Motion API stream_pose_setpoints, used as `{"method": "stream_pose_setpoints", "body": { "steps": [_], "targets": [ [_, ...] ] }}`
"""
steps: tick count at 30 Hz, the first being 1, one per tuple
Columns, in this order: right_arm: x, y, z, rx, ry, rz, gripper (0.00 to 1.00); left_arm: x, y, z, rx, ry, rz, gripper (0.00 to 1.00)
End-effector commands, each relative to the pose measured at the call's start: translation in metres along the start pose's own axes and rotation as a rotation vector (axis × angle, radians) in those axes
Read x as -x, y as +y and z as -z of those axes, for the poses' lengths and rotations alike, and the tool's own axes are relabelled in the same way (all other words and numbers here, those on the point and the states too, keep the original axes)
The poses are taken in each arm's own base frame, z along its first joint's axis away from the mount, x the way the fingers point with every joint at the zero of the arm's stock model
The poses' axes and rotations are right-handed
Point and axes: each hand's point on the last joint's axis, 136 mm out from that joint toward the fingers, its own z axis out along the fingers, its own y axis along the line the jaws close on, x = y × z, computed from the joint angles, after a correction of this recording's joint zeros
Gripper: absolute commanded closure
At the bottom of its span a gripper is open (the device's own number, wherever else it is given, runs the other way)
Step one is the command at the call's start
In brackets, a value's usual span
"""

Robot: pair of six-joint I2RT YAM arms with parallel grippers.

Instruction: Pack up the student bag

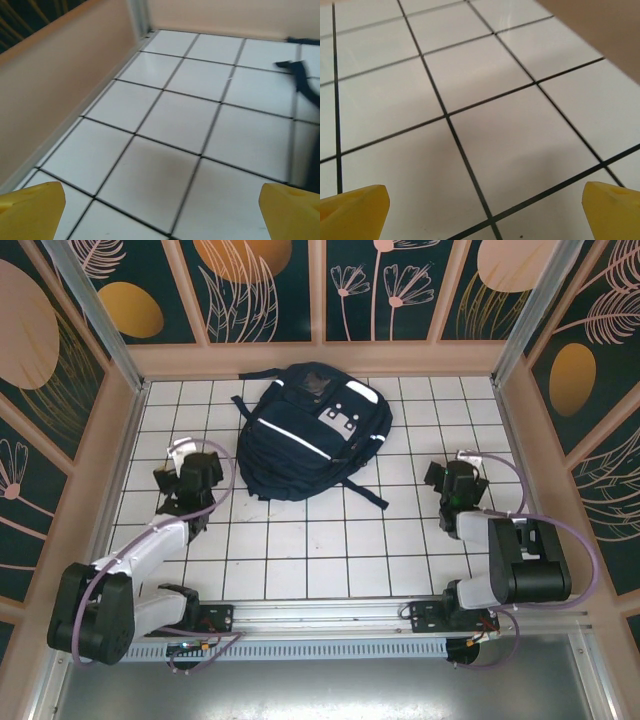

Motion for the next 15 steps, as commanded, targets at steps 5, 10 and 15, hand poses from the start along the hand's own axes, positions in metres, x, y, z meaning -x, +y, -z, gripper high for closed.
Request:
{"method": "stream_pose_setpoints", "body": {
  "steps": [5, 10, 15],
  "targets": [
    [0.058, -0.010, 0.001, -0.010, -0.278, -0.118, 0.01, 0.030, 0.027, 0.007, 0.069, -0.306, 0.079, 0.01],
    [0.055, 0.006, 0.005, 0.107, -0.281, -0.077, 0.01, 0.031, 0.025, 0.002, -0.027, -0.377, 0.125, 0.01],
    [0.049, 0.017, 0.018, 0.233, -0.354, -0.042, 0.01, 0.017, 0.001, -0.018, -0.186, -0.366, 0.122, 0.01]
  ]
}}
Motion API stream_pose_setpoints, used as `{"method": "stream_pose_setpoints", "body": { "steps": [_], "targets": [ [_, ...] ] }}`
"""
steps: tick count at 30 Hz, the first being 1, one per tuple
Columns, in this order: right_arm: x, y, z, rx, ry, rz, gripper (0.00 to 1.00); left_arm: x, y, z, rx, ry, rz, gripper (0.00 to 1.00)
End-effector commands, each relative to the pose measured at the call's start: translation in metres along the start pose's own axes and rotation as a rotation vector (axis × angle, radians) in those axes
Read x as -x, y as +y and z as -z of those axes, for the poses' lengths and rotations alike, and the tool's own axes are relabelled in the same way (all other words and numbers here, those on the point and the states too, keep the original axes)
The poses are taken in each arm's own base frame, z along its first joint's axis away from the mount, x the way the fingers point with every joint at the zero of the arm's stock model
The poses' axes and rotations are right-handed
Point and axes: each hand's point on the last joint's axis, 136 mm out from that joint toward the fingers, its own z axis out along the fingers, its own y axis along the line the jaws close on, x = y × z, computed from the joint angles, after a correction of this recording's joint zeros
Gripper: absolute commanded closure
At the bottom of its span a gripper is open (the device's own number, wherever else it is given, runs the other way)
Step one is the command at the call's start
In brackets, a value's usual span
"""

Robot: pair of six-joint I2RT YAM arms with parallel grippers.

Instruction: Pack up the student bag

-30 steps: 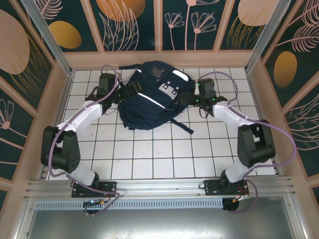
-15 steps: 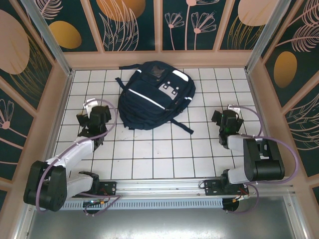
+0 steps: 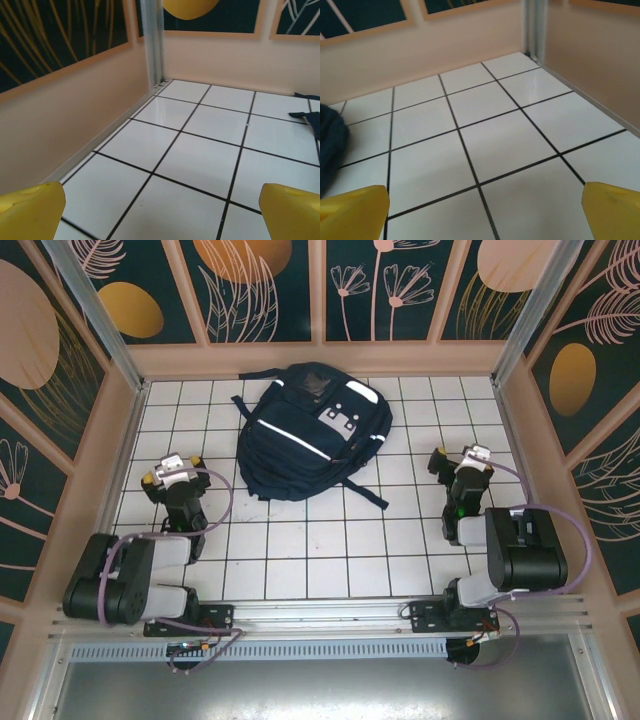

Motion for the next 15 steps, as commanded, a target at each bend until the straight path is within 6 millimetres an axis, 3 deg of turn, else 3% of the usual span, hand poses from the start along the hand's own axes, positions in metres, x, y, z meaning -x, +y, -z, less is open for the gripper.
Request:
{"method": "stream_pose_setpoints", "body": {
  "steps": [1, 5, 15],
  "targets": [
    [0.009, 0.005, 0.011, 0.067, -0.087, 0.005, 0.01, 0.012, -0.026, -0.005, -0.175, -0.069, 0.061, 0.01],
    [0.005, 0.004, 0.008, 0.042, -0.069, 0.015, 0.01, 0.008, -0.034, -0.004, -0.267, -0.065, 0.050, 0.01],
    [0.004, 0.005, 0.007, 0.042, -0.062, 0.017, 0.01, 0.005, -0.037, -0.011, -0.264, -0.037, 0.039, 0.01]
  ]
}}
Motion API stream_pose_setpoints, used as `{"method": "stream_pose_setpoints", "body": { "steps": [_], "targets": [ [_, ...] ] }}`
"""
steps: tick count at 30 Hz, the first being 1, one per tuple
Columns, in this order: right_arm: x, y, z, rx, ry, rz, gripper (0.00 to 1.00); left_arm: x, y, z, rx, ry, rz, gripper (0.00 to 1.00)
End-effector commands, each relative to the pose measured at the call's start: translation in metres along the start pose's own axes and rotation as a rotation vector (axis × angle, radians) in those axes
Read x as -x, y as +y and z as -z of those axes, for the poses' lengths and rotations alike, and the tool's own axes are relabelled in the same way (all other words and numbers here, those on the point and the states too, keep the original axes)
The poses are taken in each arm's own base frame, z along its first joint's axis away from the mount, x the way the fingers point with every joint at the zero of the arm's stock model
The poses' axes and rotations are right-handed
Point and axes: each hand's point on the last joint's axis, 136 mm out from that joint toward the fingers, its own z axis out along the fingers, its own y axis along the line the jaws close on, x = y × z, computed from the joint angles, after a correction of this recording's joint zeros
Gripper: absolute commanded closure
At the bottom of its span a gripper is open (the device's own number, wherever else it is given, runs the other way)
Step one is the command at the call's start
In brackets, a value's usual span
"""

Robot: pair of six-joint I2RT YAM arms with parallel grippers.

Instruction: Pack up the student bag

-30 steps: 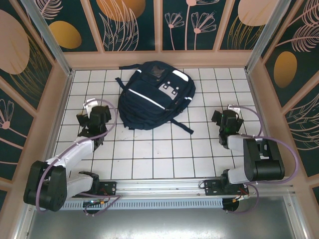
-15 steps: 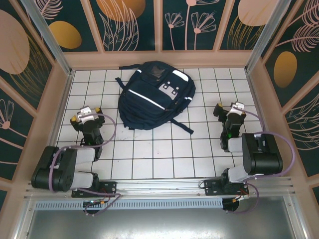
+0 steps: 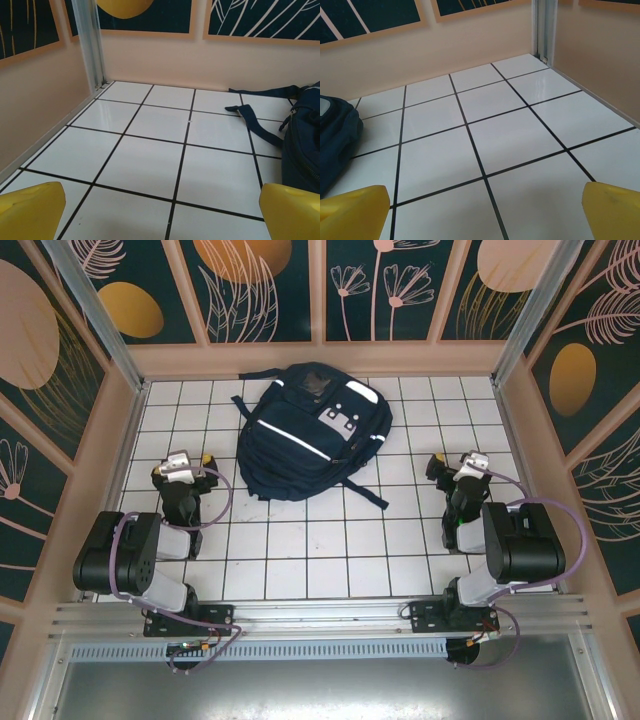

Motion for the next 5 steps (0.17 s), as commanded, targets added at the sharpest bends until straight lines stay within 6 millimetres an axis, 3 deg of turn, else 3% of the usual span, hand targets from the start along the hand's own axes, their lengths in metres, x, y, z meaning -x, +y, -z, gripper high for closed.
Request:
{"method": "stream_pose_setpoints", "body": {
  "steps": [1, 5],
  "targets": [
    [0.0123, 0.0041, -0.0007, 0.015, -0.049, 0.014, 0.01, 0.0107, -0.0041, -0.0036, -0.022, -0.033, 0.008, 0.01],
    [0.0127, 0.0042, 0.0005, 0.017, -0.054, 0.016, 0.01, 0.0101, -0.0040, -0.0036, -0.022, -0.031, 0.009, 0.01]
  ]
}}
